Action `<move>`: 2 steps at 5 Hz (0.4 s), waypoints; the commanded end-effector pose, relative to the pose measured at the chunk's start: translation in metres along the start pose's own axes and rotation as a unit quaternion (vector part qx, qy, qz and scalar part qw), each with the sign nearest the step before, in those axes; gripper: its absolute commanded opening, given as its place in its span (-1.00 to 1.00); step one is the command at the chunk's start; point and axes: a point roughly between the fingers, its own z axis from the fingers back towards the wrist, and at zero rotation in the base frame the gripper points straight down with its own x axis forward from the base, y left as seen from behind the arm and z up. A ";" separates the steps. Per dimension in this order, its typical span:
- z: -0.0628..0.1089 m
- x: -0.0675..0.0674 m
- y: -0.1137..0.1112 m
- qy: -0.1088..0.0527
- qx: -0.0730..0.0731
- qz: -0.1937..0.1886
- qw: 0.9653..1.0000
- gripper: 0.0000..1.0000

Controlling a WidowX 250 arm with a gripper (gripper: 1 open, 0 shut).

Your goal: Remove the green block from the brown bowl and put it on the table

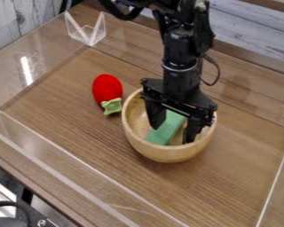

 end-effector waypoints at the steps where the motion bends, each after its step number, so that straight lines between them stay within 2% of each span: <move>1: 0.010 0.010 0.004 -0.017 -0.001 -0.013 1.000 -1.00; 2: 0.004 0.014 -0.001 -0.023 0.002 -0.004 1.000 -1.00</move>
